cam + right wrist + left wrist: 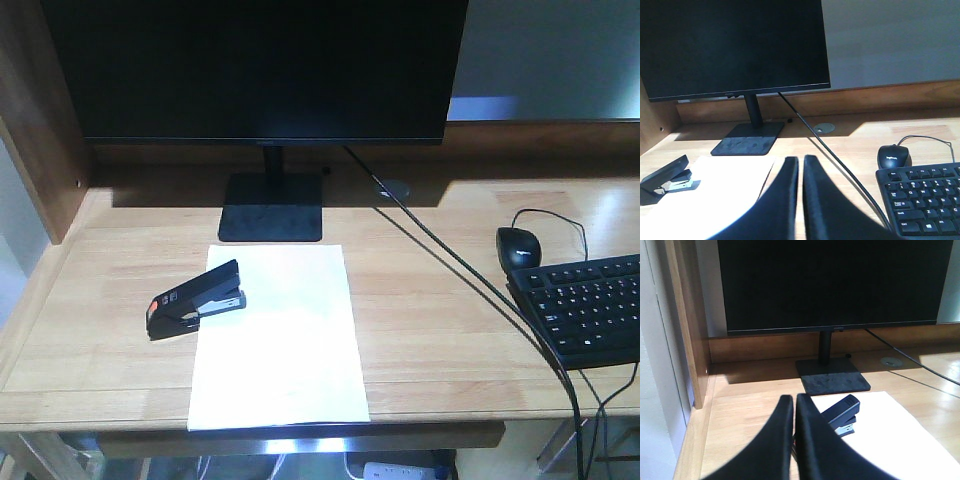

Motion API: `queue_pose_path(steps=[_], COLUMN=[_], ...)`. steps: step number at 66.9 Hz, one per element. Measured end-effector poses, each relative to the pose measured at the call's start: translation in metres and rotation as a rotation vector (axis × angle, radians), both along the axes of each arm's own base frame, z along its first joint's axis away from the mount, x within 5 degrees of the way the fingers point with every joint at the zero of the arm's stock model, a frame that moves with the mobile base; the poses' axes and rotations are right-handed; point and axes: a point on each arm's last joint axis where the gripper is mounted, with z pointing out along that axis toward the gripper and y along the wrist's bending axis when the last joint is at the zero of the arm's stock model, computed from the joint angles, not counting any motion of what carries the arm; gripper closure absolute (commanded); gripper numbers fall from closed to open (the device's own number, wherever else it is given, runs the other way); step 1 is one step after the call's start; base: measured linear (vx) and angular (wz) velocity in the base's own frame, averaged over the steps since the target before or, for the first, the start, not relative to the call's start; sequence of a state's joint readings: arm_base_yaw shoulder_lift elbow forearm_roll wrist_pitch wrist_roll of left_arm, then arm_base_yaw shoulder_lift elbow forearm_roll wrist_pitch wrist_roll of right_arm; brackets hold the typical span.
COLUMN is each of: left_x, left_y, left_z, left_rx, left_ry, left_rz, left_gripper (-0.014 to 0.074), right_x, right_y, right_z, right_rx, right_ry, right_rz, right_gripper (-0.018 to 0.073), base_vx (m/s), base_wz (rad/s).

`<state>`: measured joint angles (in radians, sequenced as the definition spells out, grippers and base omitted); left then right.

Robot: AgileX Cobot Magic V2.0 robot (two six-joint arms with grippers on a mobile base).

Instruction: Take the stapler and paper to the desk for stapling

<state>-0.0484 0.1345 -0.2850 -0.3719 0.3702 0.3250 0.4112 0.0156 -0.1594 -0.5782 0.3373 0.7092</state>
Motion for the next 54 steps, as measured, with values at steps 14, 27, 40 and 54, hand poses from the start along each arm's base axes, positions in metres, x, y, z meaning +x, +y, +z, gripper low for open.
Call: queue_pose_path(steps=[14, 27, 40, 54], left_x=[0.0, 0.0001, 0.0001, 0.0015], left_y=[0.0, 0.0, 0.0, 0.0043], left_z=[0.0, -0.0006, -0.0006, -0.003], left_rx=[0.0, 0.0, 0.0, 0.07], left_ry=[0.0, 0.002, 0.002, -0.005], left_rz=[0.0, 0.0, 0.0, 0.041], left_gripper=[0.0603, 0.0603, 0.0603, 0.0603], right_x=[0.0, 0.0, 0.0, 0.0], right_y=[0.0, 0.0, 0.0, 0.0], right_z=[0.0001, 0.0001, 0.0001, 0.0001], right_rx=[0.0, 0.0, 0.0, 0.0], right_ry=[-0.001, -0.001, -0.001, -0.001], right_rz=[0.0, 0.0, 0.0, 0.0], right_gripper=[0.0568, 0.0568, 0.0568, 0.0568], base_vx=[0.0, 0.0, 0.0, 0.0], base_wz=[0.0, 0.0, 0.0, 0.0])
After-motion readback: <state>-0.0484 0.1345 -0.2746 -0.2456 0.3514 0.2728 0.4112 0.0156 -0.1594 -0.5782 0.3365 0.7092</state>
